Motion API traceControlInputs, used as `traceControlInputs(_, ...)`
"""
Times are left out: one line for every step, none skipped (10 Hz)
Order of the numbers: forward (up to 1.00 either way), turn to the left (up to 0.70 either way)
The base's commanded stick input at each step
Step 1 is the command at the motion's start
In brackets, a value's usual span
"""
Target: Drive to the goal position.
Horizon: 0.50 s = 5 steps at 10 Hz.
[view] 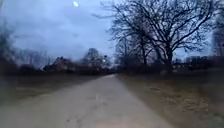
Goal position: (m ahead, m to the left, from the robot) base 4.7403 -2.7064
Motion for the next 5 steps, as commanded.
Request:
traceControlInputs(1.00,0.04)
traceControlInputs(1.00,0.04)
traceControlInputs(1.00,0.04)
traceControlInputs(1.00,0.04)
traceControlInputs(1.00,0.04)
